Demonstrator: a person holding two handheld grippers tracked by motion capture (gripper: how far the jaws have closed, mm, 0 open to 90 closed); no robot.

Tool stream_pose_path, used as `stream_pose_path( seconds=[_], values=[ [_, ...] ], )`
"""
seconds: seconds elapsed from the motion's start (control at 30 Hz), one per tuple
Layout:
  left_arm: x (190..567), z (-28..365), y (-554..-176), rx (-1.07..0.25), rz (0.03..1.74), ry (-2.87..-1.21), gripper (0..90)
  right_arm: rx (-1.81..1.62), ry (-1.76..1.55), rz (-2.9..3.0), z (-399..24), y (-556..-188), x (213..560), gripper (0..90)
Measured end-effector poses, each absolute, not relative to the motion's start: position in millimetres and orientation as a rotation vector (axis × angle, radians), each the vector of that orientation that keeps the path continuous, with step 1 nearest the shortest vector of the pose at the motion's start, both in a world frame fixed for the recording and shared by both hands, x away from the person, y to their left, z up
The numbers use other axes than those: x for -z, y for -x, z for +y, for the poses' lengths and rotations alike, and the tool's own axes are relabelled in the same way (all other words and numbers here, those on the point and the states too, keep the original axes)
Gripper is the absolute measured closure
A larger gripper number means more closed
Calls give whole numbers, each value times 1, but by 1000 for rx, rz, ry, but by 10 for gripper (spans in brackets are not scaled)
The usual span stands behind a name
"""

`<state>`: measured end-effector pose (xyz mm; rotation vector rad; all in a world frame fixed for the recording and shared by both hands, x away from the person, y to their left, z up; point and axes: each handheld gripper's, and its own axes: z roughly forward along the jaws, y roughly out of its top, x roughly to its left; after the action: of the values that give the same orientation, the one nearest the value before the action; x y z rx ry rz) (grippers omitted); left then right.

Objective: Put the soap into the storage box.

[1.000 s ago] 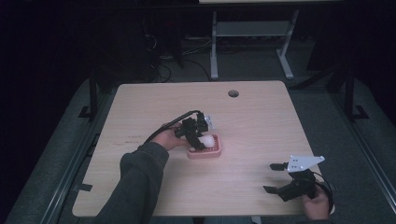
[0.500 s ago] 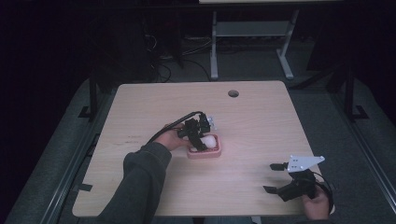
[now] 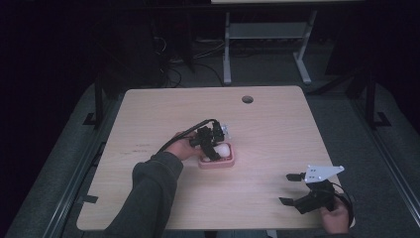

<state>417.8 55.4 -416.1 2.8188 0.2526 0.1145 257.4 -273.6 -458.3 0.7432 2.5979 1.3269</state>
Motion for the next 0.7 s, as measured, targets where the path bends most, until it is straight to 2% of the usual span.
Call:
stream_pose_path(
  seconds=[0.47, 0.7],
  values=[
    [417, 57, -419, -90, 270, -2817, 481, -1324, -756, 2592, -273, -257, 458, 140],
    [406, 63, -417, -112, 270, -2789, 427, -1317, -743, 2596, -269, -258, 458, 141]
  ],
)
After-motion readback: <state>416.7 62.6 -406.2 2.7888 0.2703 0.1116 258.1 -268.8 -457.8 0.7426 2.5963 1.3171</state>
